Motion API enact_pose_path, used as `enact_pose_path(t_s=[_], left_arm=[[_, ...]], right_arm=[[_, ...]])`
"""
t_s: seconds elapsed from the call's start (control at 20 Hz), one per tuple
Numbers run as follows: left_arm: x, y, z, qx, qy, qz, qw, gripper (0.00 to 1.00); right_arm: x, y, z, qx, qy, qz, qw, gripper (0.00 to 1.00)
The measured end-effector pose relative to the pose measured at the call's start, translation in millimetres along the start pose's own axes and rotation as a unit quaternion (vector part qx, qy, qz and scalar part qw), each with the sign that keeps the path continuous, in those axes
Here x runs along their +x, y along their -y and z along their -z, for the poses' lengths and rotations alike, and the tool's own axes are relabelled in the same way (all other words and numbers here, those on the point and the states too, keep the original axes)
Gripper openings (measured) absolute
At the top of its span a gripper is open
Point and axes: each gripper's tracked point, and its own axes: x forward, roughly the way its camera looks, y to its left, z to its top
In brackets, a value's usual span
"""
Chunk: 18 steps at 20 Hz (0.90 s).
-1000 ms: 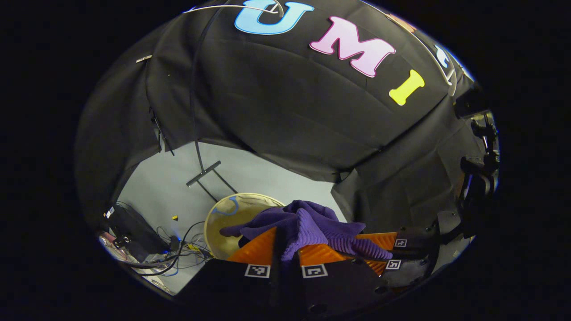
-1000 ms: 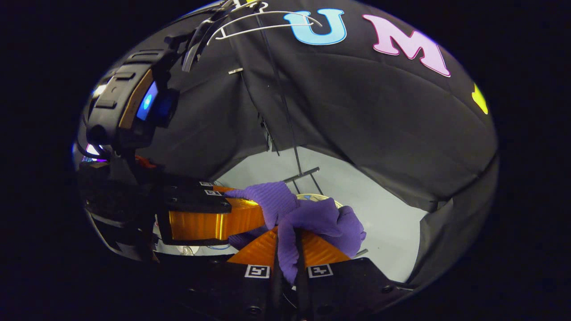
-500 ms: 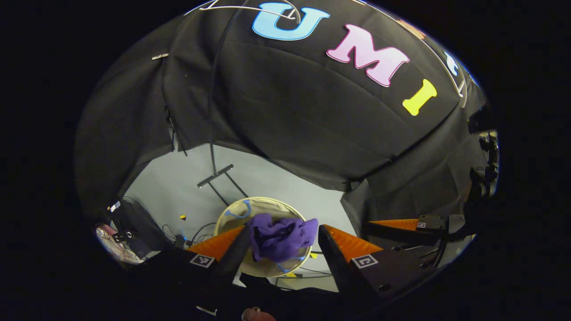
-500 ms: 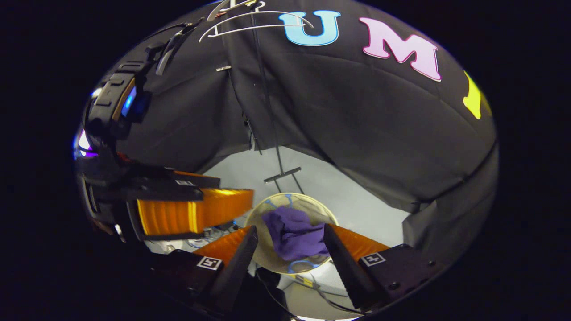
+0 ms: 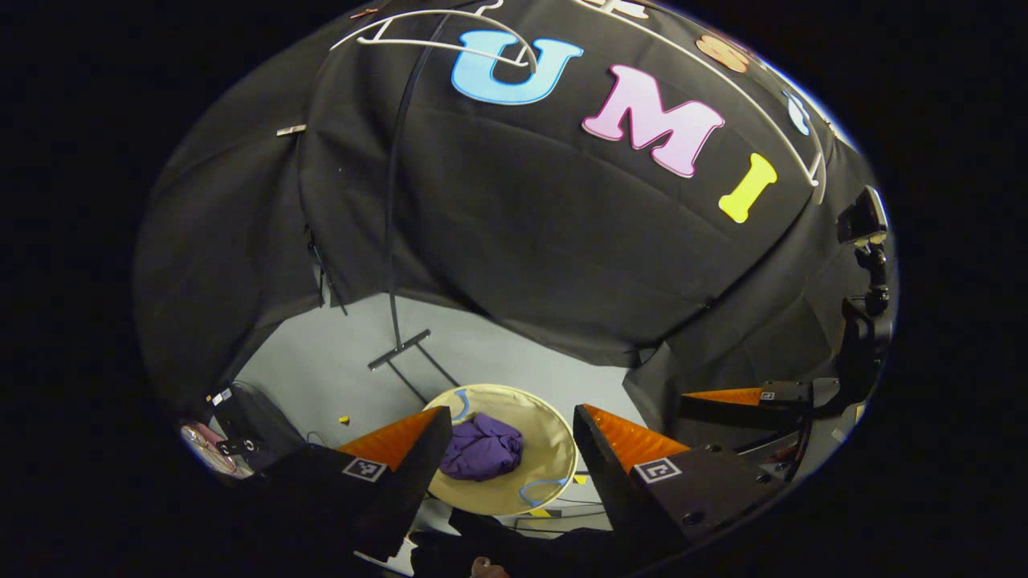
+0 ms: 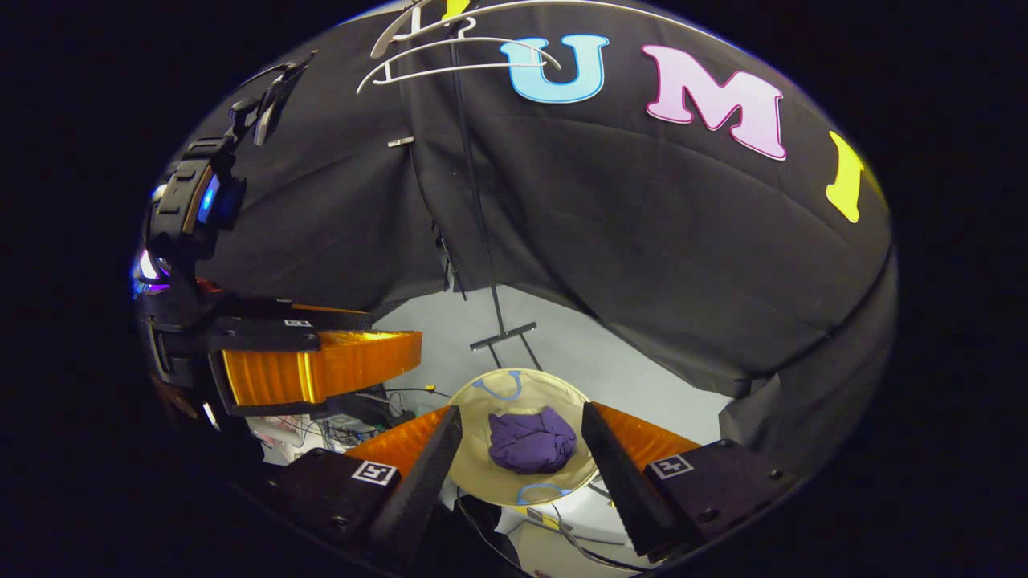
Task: Grasp the clothes on the hanger with both hands and then place them into the laundry hamper below.
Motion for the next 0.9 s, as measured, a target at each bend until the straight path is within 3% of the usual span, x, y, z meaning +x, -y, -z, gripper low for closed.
enact_pose_path(t_s=[0.2,0.4,0.55,0.7,0.9], left_arm=[[-8.8,0.1,-21.2,0.023,0.021,0.022,0.999,0.96],[-42.6,16.1,-62.5,0.055,0.104,0.073,0.99,0.96],[-81.4,21.0,-94.1,0.053,0.174,0.104,0.978,0.96],[-118.2,3.3,-122.3,0.078,0.223,0.086,0.968,0.94],[-174.2,-8.5,-142.9,0.115,0.276,0.082,0.951,0.94]], right_arm=[[-12.2,2.8,-29.3,0.011,0.039,0.015,0.999,0.99],[-37.9,1.8,-72.7,0.029,0.114,0.035,0.992,0.99],[-64.4,-4.8,-108.2,0.051,0.18,0.058,0.981,0.99],[-93.8,-9.4,-128.1,0.064,0.228,0.089,0.967,0.99],[-148.7,-20.5,-155.8,0.072,0.305,0.135,0.94,0.99]])
